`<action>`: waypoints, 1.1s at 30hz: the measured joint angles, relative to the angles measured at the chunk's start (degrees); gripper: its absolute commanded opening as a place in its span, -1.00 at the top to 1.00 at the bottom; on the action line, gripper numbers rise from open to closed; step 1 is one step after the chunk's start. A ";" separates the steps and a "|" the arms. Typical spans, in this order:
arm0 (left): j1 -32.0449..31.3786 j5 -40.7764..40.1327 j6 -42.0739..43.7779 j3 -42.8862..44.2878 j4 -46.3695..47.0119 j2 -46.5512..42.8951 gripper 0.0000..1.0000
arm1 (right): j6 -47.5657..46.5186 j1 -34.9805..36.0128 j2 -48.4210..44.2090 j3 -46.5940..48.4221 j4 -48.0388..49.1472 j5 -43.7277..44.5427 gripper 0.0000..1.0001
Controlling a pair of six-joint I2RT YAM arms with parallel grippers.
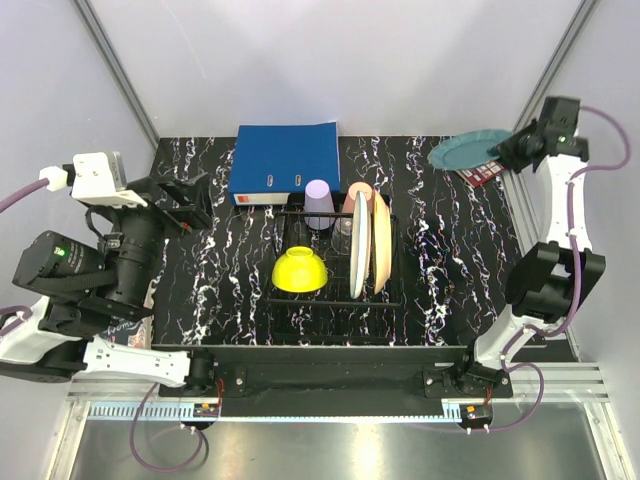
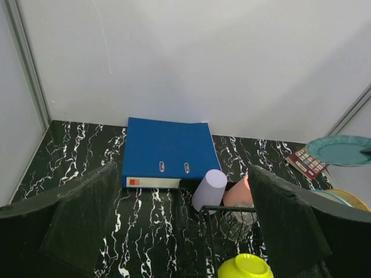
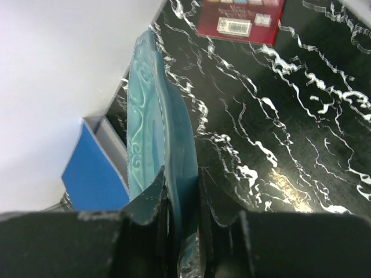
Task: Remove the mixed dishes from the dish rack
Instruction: Place the plate at the center of the board.
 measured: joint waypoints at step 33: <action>1.36 11.28 -46.01 13.92 -51.65 9.90 -0.98 | 3.08 -0.28 20.96 -21.75 45.11 -13.03 1.00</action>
